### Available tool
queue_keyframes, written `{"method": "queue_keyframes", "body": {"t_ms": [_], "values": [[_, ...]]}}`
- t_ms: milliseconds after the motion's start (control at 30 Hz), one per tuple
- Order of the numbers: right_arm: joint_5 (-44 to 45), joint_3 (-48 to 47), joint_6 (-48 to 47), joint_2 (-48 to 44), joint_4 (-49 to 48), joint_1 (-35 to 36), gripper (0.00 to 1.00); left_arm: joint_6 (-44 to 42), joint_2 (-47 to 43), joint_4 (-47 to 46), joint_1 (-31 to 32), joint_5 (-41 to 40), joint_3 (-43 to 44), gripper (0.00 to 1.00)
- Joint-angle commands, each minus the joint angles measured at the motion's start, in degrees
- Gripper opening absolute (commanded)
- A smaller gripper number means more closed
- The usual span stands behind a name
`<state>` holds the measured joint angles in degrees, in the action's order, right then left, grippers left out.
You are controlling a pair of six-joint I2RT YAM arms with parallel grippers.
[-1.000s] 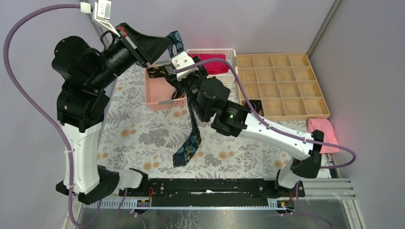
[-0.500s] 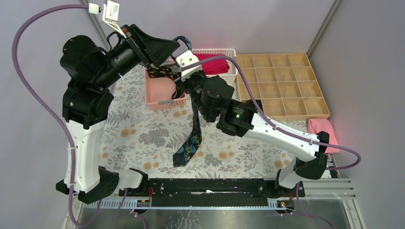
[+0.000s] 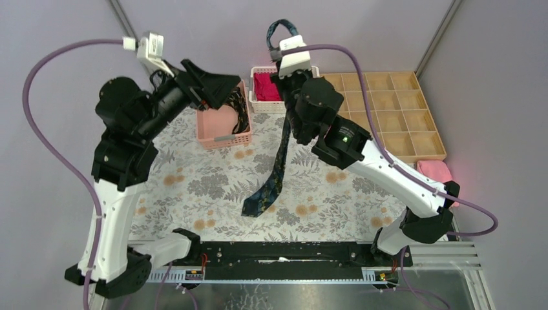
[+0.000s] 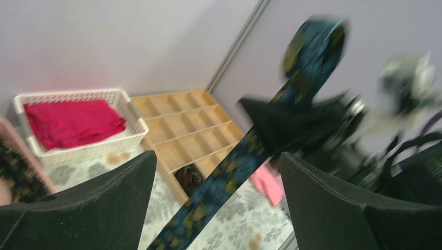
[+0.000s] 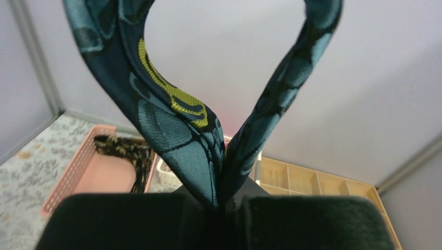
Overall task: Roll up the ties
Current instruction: Flatten out the tie at the center of the board.
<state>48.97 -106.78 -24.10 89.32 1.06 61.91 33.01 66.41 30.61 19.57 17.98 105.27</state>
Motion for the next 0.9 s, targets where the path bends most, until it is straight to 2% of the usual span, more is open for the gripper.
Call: {"method": "queue_keyframes", "body": {"t_ms": [0, 67, 133, 200, 233, 367, 500, 600, 667, 767, 867], "values": [[6.73, -7.62, -2.81, 1.49, -0.48, -1.05, 0.00, -2.02, -7.43, -5.31, 0.38, -2.58, -12.67, 0.86], [5.67, -8.85, -2.80, 2.18, -0.53, -1.37, 0.00, 0.08, -11.41, -7.82, 0.38, 0.60, -19.60, 0.70], [4.36, -11.18, -0.78, 3.30, 0.40, -1.78, 0.00, 3.01, -14.71, -10.28, 0.38, 6.00, -25.71, 0.63], [2.40, -13.64, 1.78, 4.88, 3.31, -1.93, 0.00, 6.64, -17.21, -14.18, 0.50, 10.30, -32.61, 0.62], [0.71, -15.10, 3.19, 5.90, 5.49, -1.89, 0.00, 8.39, -18.48, -19.00, 0.72, 13.40, -36.23, 0.62], [-2.53, -18.63, 6.74, 9.24, 8.26, -1.90, 0.00, 12.65, -20.50, -29.86, 4.83, 13.78, -45.69, 0.62], [-6.19, -25.89, 8.68, 13.82, 12.00, -1.88, 0.00, 11.36, -14.72, -34.46, 19.58, 5.51, -47.47, 0.62], [-8.84, -32.13, 10.06, 17.55, 14.91, -1.86, 0.00, 6.34, -7.19, -35.19, 32.50, -2.81, -43.77, 0.63], [-10.27, -35.04, 11.08, 19.27, 15.99, -1.80, 0.00, 4.52, -2.19, -35.12, 38.40, -7.51, -40.26, 0.63], [-11.44, -36.86, 12.56, 19.89, 17.13, -0.91, 0.00, 5.11, 3.52, -36.63, 41.30, -13.46, -38.05, 0.65], [-11.10, -33.19, 12.71, 16.80, 15.27, 0.04, 0.00, 7.65, 6.16, -41.62, 41.34, -23.59, -40.93, 0.65]]}}
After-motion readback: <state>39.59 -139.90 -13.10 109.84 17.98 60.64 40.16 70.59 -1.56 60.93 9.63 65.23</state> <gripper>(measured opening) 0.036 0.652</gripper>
